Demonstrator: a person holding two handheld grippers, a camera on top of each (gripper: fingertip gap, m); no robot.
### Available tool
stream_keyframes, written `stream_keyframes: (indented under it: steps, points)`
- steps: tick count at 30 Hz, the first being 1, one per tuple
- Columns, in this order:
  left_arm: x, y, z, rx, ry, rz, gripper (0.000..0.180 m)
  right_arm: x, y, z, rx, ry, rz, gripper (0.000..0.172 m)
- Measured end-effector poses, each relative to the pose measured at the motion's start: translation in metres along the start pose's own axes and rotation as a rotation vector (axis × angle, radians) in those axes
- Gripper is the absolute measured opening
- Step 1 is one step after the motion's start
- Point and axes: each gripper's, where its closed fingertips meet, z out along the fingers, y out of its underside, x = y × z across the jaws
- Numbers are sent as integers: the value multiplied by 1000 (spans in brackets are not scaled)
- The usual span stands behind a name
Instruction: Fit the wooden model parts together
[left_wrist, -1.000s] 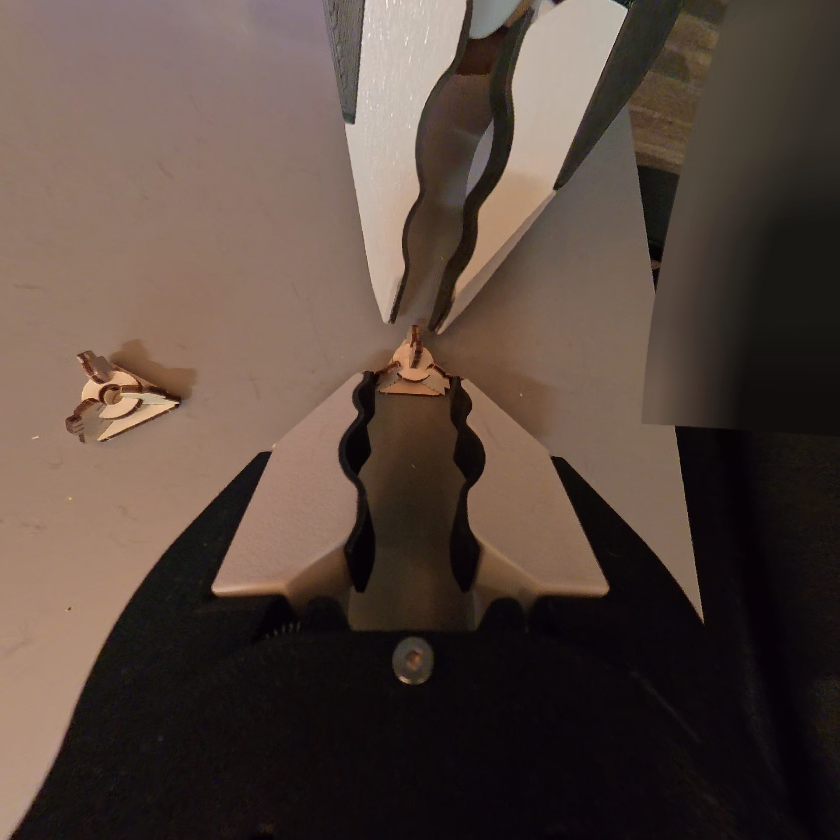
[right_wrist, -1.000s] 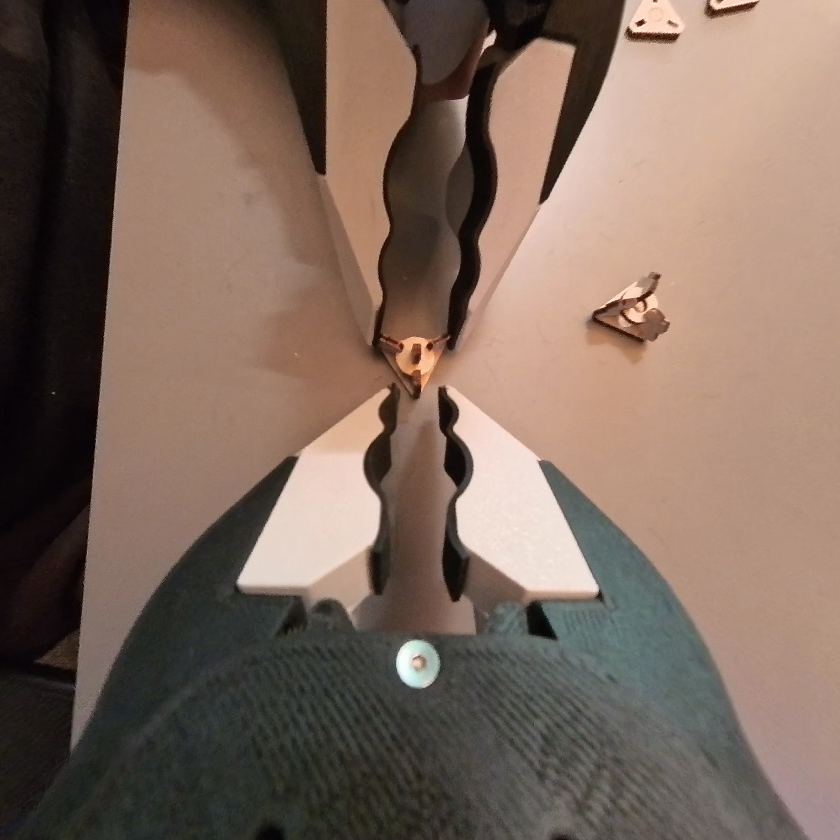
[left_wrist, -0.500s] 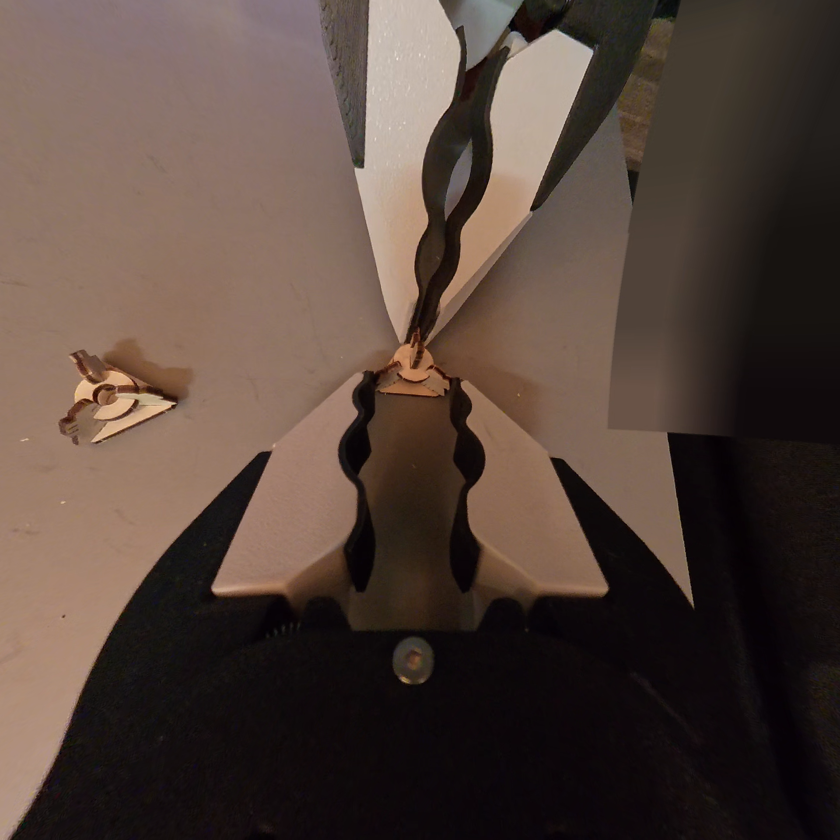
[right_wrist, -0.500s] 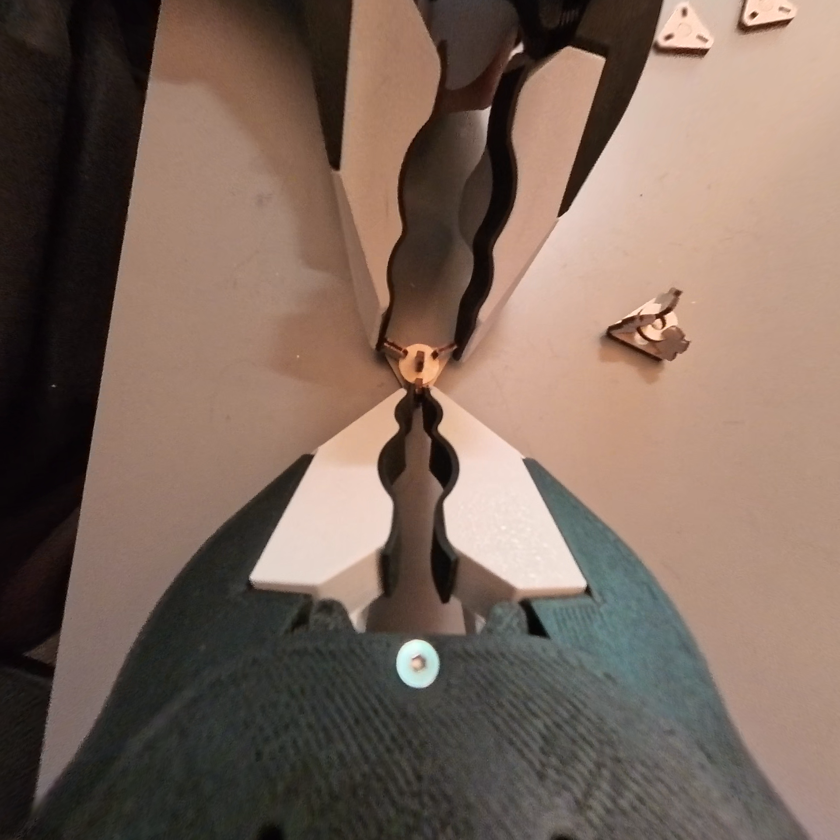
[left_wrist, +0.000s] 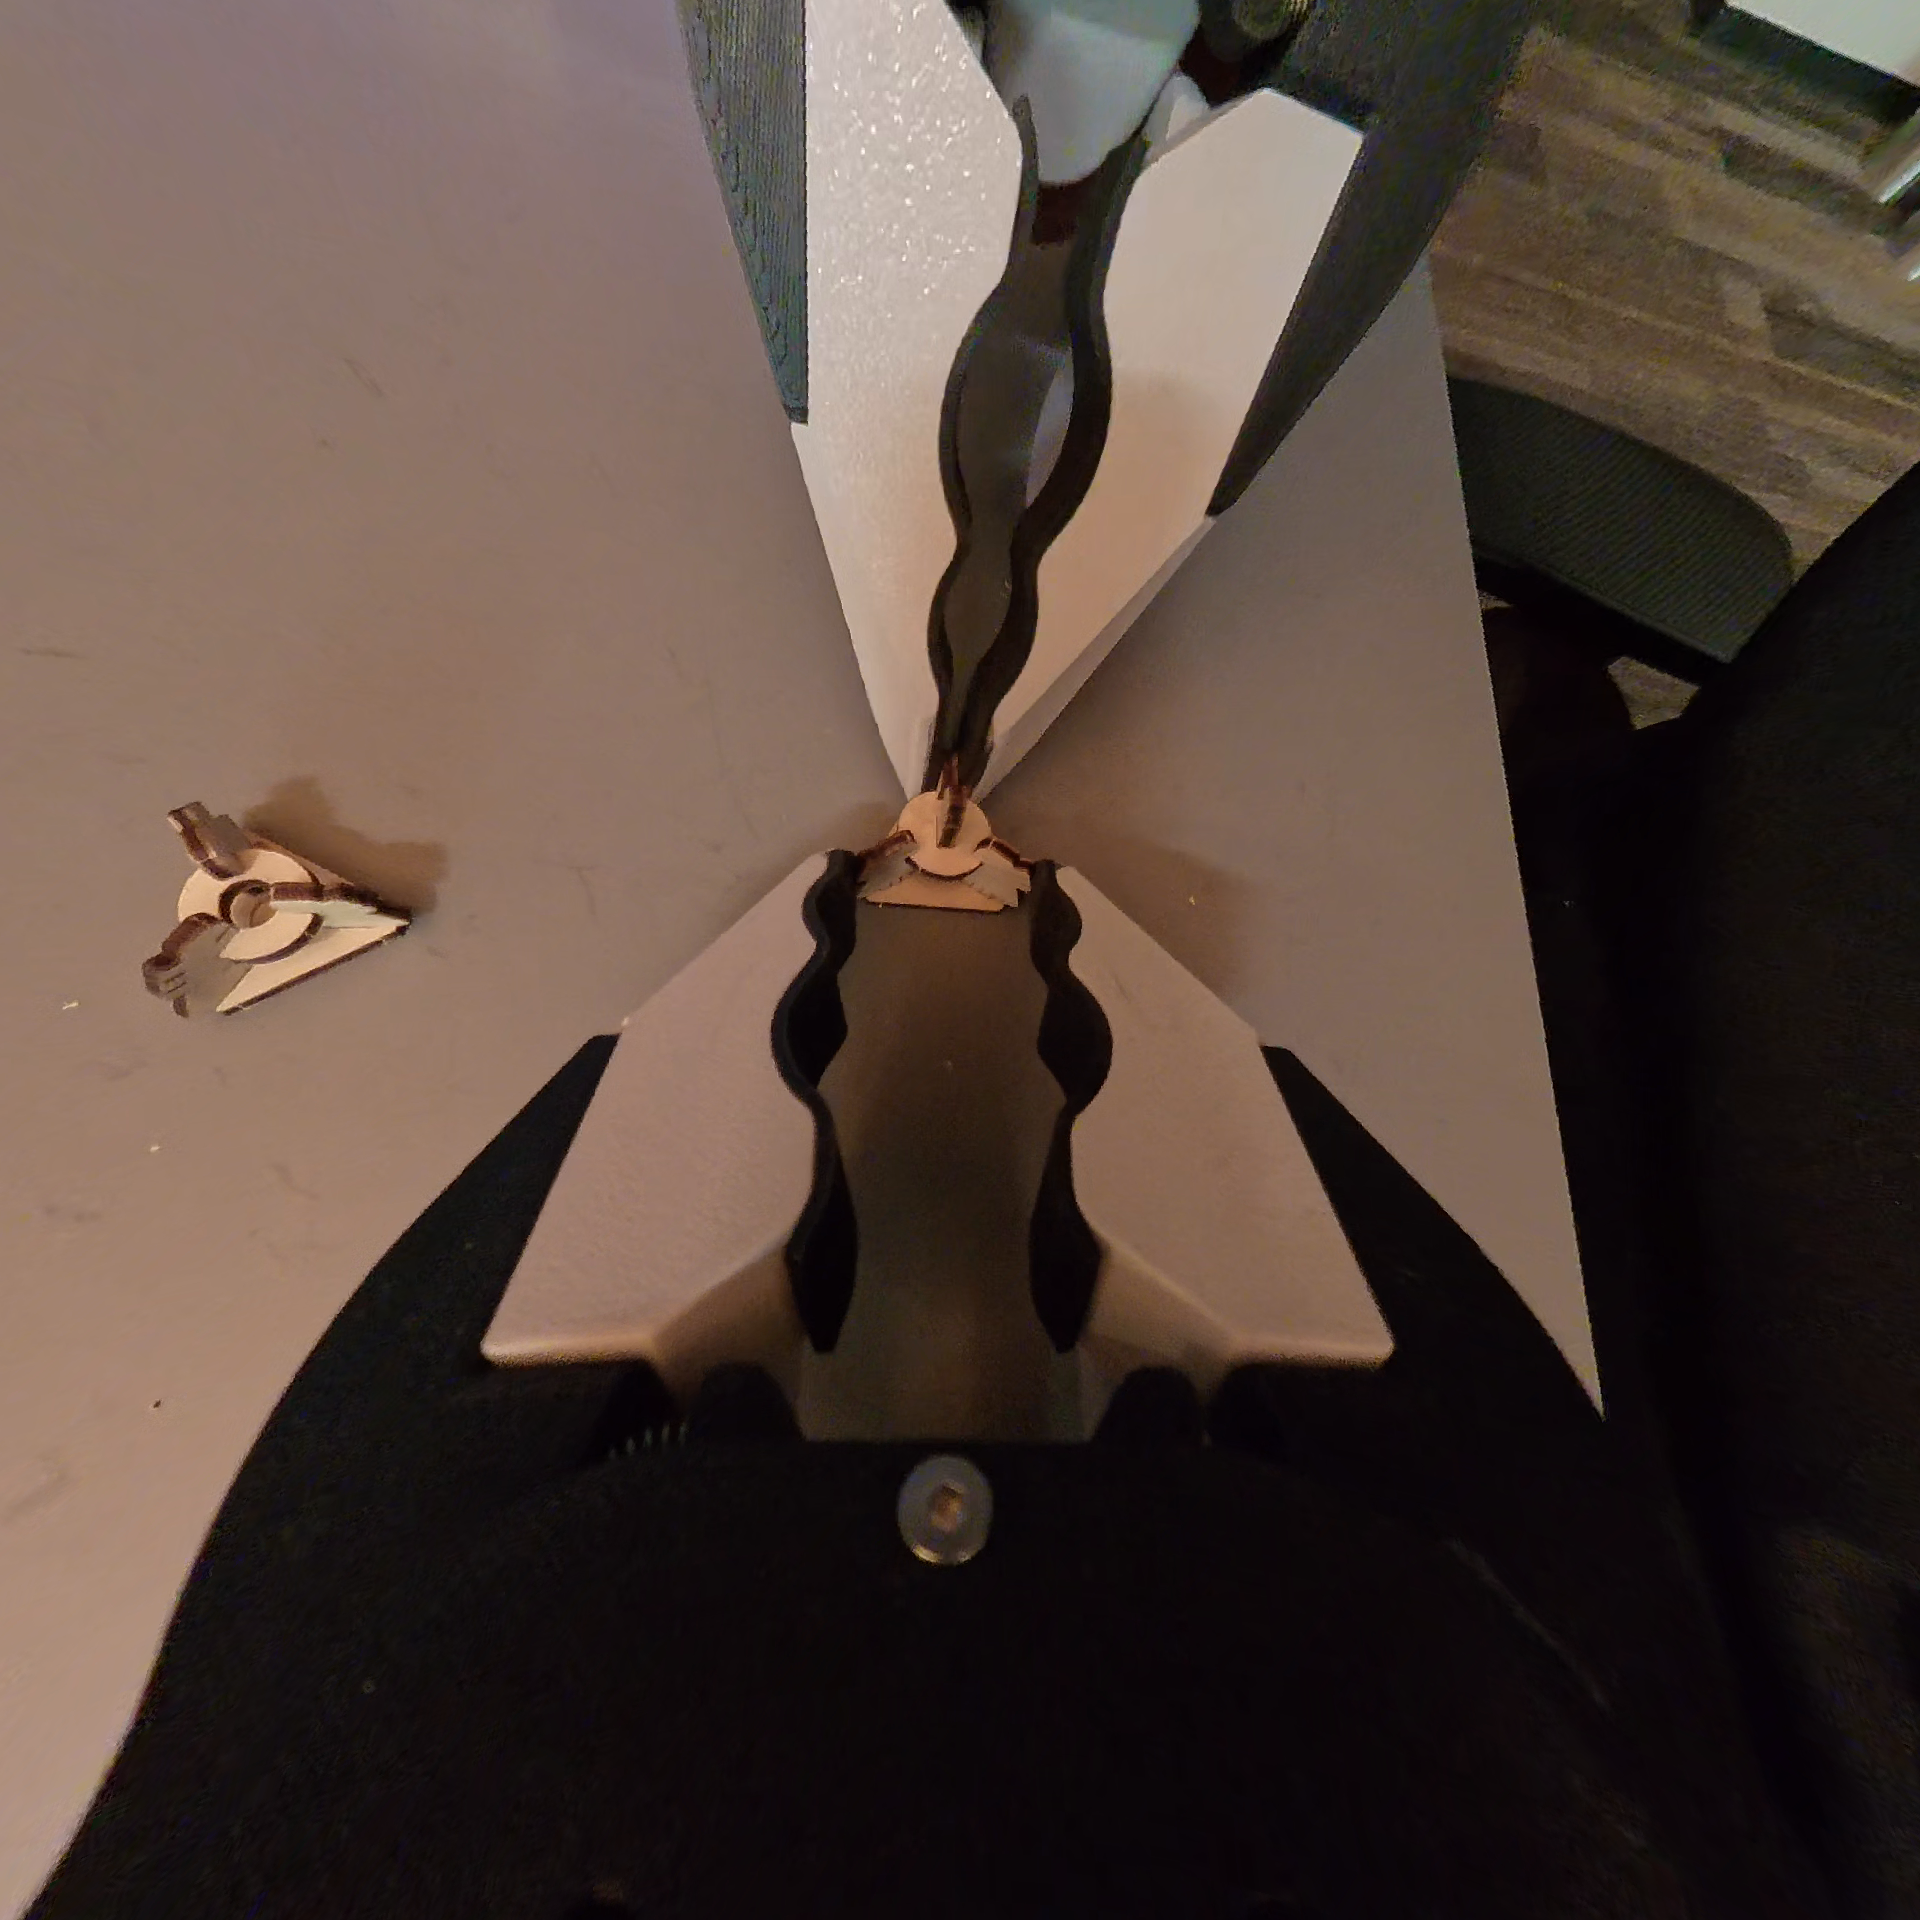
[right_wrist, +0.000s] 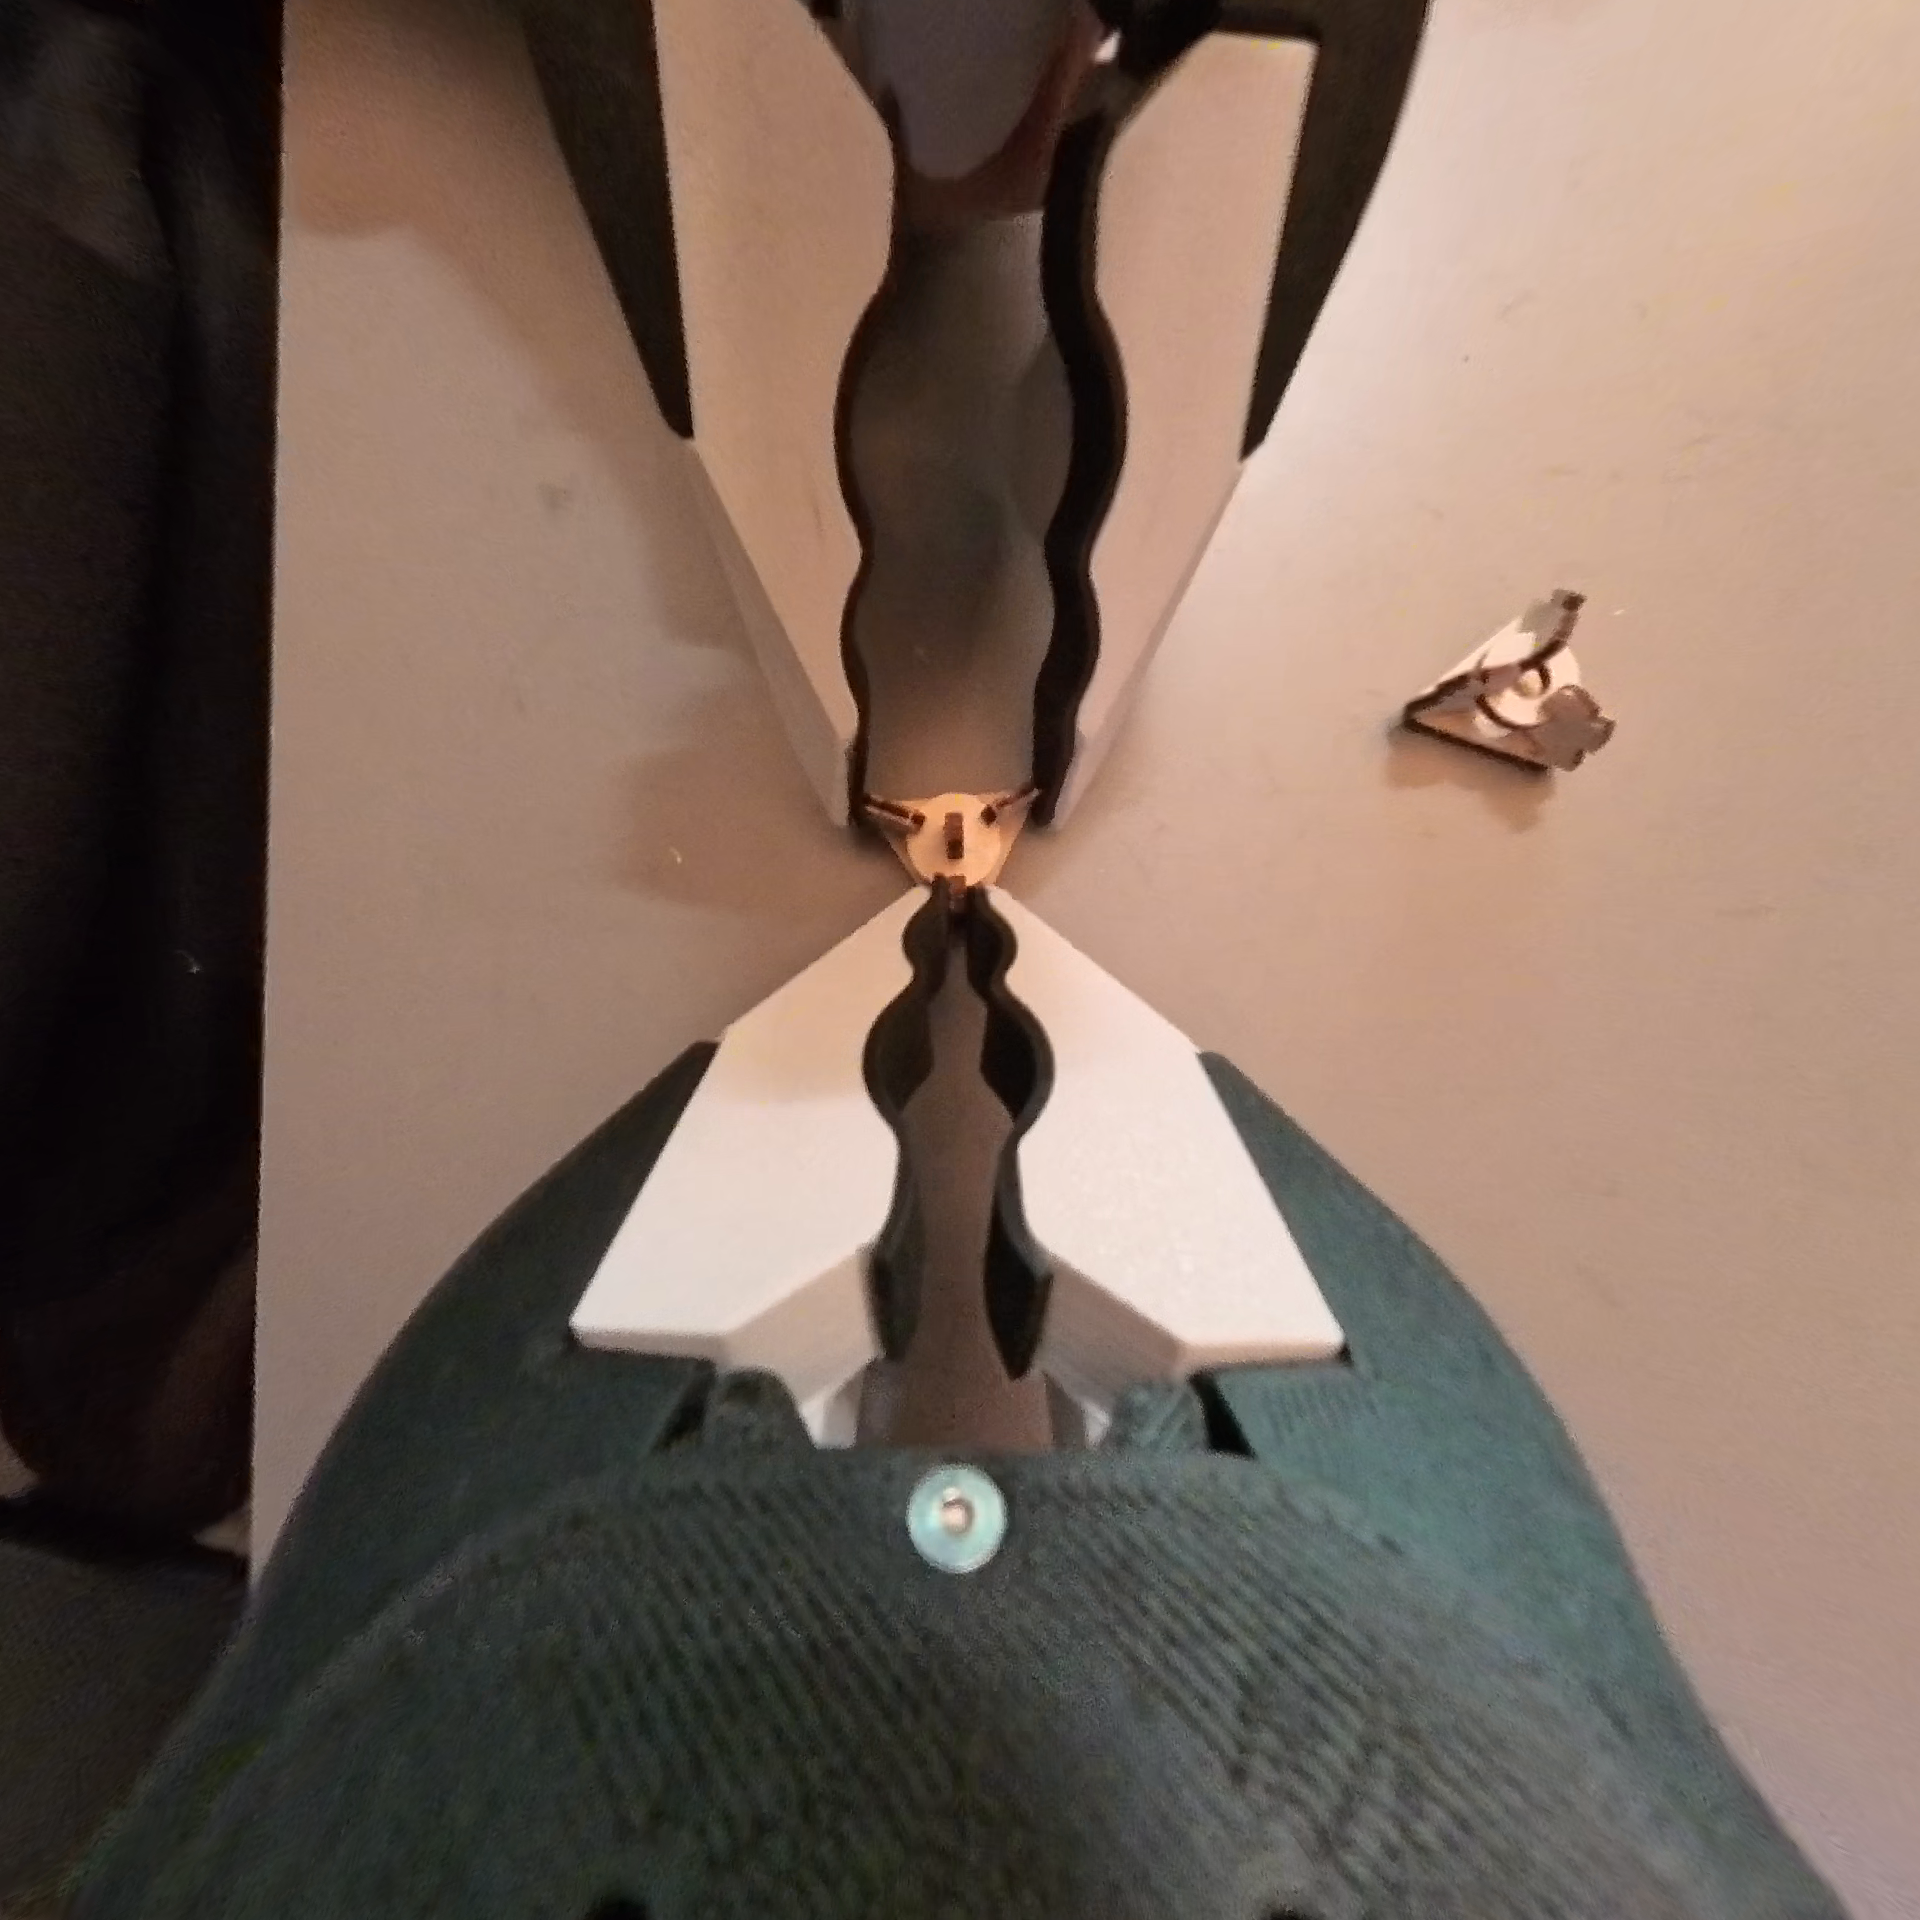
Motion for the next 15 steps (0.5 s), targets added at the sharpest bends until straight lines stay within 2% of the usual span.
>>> stream_keyframes:
  steps: [2,7,11,13,15]
  points:
    - [0,0,-1,2,-3,-6,34,0,0,1,36,28,17,2]
    - [0,0,-1,6,-6,-22,34,3,1,-1,-8,190,-89,5]
    - [0,-1,-2,18,-6,-57,33,5,12,-19,70,208,-1,23]
    - [3,-3,-3,38,42,-122,33,5,17,-31,122,209,65,32]
    - [8,-8,-3,75,110,-198,33,4,16,-41,174,250,56,37]
